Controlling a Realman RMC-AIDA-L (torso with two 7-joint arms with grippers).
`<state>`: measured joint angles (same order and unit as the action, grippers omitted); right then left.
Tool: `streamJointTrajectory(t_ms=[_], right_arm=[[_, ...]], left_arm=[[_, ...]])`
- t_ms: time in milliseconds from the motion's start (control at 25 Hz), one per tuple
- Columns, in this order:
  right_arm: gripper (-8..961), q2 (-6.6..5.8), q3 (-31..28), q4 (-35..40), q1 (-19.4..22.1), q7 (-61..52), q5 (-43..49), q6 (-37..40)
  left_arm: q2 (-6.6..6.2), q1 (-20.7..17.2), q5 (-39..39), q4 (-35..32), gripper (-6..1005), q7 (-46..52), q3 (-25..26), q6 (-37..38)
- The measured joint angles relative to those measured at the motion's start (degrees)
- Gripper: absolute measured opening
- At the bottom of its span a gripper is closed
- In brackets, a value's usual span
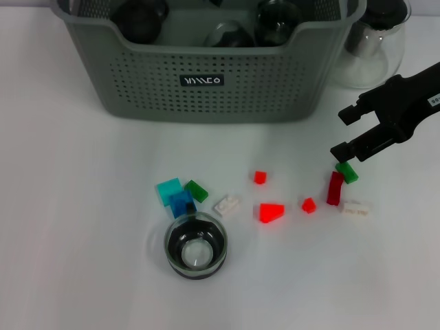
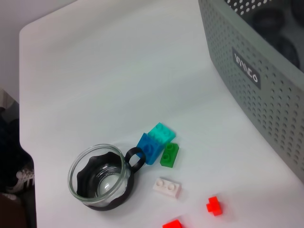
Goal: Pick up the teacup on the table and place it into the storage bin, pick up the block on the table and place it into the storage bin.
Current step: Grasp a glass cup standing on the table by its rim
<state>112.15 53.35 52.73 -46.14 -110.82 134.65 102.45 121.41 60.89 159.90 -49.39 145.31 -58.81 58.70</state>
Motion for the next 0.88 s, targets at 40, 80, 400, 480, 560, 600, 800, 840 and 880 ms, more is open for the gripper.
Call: streamJointTrajectory(t_ms=[40, 80, 400, 480, 560, 600, 800, 840, 880], right_arm=[[914, 0.0, 0.0, 0.0, 0.0, 0.02, 0.0, 0.0], [914, 0.0, 0.0, 0.0, 0.0, 0.04, 0.0, 0.0], [915, -0.25, -0.02, 0.0, -0.01, -0.05, 0.0, 0.11], [915, -0.35, -0.15, 0.0, -0.03, -0.06, 0.0, 0.32], [915, -0.46, -0.3, 0.0, -0.04, -0.06, 0.0, 0.37], [915, -0.51, -0.33, 0.0, -0.04, -0.06, 0.0, 0.33], [914, -0.63, -0.44, 0.0, 0.03, 0.03, 0.0, 0.08], [914, -0.66, -0.49, 0.01, 0.03, 0.03, 0.0, 0.05], [914, -0.67, -0.54, 0.02, 0.02, 0.01, 0.0, 0.04]], left_arm=[[-0.06, -0.08, 0.01, -0.43, 702, 0.02, 0.01, 0.38], [-0.13, -0.19, 0.03, -0.97, 717, 0.06, 0.03, 0.79], [0.2, -2.24, -0.6, -9.52, 714, -0.05, 0.0, 7.84], [0.37, -3.96, -2.2, -14.76, 713, -0.41, 0.01, 11.48], [0.7, -6.78, -5.7, -21.63, 713, -1.37, 0.06, 15.51], [0.8, -8.36, -8.31, -25.08, 712, -2.0, 0.07, 17.37], [0.68, -16.0, -23.46, -39.27, 710, -6.27, 1.38, 26.53], [0.92, -17.56, -26.98, -42.26, 710, -8.0, 2.6, 29.07], [1.44, -19.0, -29.82, -44.7, 710, -9.95, 3.94, 31.88]])
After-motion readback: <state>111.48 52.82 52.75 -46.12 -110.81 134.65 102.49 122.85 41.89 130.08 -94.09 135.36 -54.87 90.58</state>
